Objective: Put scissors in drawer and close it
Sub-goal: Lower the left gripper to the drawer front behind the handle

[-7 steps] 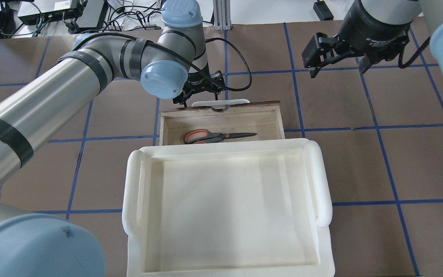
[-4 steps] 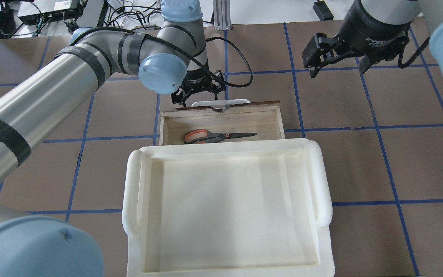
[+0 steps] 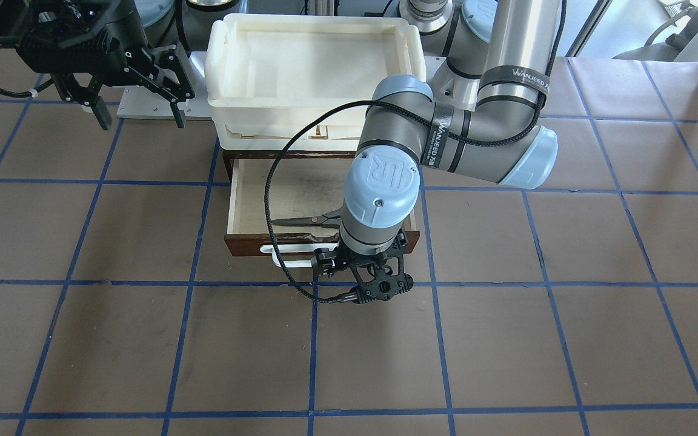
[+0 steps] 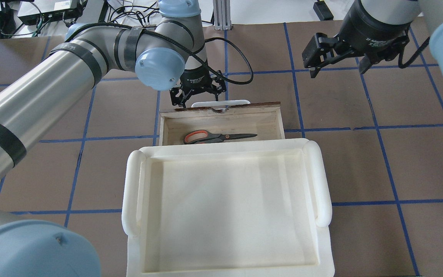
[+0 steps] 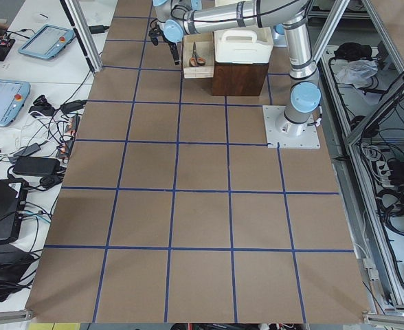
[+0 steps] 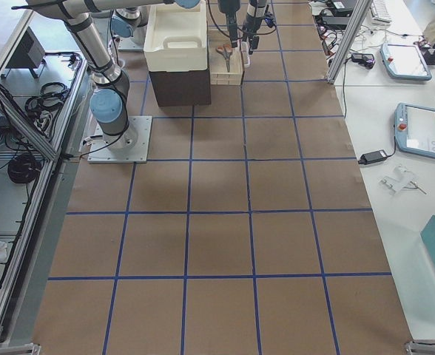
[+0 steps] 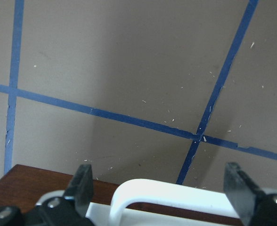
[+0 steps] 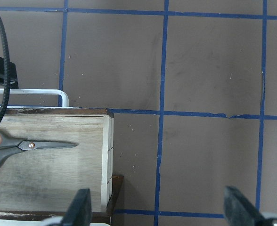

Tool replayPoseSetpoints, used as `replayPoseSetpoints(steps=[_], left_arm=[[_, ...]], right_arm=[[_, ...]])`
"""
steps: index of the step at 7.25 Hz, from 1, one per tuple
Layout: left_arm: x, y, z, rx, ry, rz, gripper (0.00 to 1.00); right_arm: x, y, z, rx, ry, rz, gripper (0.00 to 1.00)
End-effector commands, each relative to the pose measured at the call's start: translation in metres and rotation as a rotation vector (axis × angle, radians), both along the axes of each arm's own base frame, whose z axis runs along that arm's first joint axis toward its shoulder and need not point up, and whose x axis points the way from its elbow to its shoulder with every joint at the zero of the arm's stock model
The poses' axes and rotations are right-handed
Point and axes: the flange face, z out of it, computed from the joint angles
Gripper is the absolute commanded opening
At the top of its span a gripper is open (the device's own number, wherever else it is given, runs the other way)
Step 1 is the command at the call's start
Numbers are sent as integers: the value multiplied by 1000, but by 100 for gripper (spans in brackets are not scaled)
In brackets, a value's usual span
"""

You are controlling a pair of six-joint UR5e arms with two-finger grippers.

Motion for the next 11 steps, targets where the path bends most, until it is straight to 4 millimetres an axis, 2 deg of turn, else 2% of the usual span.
replayPoseSetpoints(steps=[1,6,10,11], left_arm=[[1,5,1,32,-6,1,100],[0,-1,-9,45,-4,1,100],[1,5,-3,61,-14,1,100],[3,11,5,79,-17,1,100]], right_arm=[[0,0,0,1,0,1,100],[1,0,0,1,-2,2,100],[1,0,0,1,0,2,100],[1,0,0,1,-2,2,100]])
